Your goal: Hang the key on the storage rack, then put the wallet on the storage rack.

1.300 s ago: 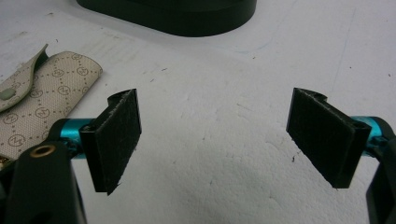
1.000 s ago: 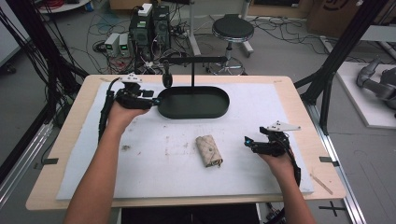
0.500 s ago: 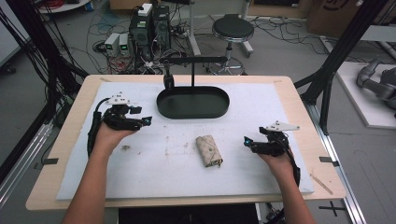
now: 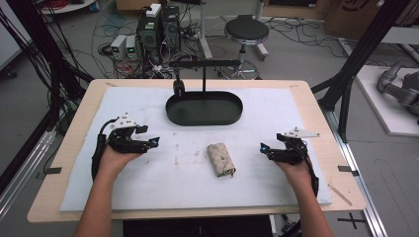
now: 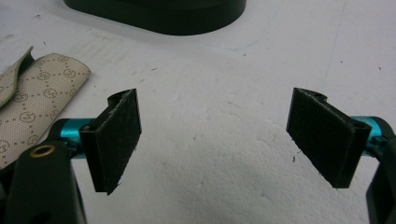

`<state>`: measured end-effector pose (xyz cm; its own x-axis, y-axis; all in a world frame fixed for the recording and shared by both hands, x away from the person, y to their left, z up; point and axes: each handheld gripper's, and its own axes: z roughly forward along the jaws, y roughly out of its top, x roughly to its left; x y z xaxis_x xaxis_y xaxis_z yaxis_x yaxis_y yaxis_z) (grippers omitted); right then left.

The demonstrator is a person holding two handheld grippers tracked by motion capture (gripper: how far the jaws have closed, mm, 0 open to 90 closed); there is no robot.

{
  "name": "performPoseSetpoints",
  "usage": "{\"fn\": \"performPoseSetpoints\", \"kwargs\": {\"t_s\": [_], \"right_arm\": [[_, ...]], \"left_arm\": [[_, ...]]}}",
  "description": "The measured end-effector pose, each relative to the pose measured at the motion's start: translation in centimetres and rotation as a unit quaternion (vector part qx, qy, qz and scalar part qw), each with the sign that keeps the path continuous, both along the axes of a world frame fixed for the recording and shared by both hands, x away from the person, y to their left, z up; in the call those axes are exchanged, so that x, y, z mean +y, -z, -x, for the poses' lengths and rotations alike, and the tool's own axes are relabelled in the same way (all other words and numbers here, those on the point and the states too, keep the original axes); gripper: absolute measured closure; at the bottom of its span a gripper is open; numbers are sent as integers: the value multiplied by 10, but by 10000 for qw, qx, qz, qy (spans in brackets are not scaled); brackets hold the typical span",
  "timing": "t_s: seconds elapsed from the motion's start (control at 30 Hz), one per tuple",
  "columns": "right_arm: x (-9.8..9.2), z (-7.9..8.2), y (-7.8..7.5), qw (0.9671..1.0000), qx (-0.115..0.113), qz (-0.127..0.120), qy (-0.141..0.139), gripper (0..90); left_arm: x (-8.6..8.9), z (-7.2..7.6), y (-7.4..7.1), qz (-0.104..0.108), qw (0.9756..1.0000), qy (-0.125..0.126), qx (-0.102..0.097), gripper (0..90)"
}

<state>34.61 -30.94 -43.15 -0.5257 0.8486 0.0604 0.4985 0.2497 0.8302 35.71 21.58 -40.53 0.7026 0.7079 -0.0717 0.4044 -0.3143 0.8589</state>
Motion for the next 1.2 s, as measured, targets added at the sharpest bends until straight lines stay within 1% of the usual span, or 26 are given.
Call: {"fn": "performPoseSetpoints", "kwargs": {"t_s": [0.07,0.13,0.23,0.3,0.43,0.47,0.5,0.53,0.63,0.67,0.73,0.87,0.97,1.07,1.2], "right_arm": [[0,0,0,10000,-13,16,8,183],[0,-1,1,10000,24,20,12,183],[2,-2,2,10000,37,52,8,183],[2,-2,3,9999,71,70,16,183],[1,-1,2,10000,53,53,38,183],[0,-1,3,10000,49,28,60,183],[0,-1,3,10000,49,28,60,183],[0,-1,3,10000,66,15,68,183],[0,0,4,9999,50,73,82,182],[1,0,4,9999,40,56,87,183],[3,0,5,9999,37,108,86,183],[6,1,5,9999,45,126,58,182],[9,2,5,9999,32,119,69,182],[11,2,4,9999,34,98,65,182],[22,7,0,10000,5,78,-13,183]], "left_arm": [[1,2,3,-5,10000,89,-25,279],[0,4,7,2,9998,182,-27,266],[0,6,11,-23,9995,302,-3,250],[1,8,12,17,9995,318,18,246],[7,10,15,83,9996,251,-12,219],[11,10,17,81,9998,188,-54,193],[11,10,17,81,9998,188,-54,180],[16,10,20,113,9999,78,-29,179],[20,10,20,133,9999,25,-41,178],[21,9,20,167,9998,7,-71,178],[23,8,18,173,9998,-32,-132,178],[26,10,15,126,9997,-83,-175,178],[28,10,16,91,9998,-141,-127,178],[30,10,18,-8,9999,-156,-71,178],[33,10,17,21,9997,-243,-70,178]]}}
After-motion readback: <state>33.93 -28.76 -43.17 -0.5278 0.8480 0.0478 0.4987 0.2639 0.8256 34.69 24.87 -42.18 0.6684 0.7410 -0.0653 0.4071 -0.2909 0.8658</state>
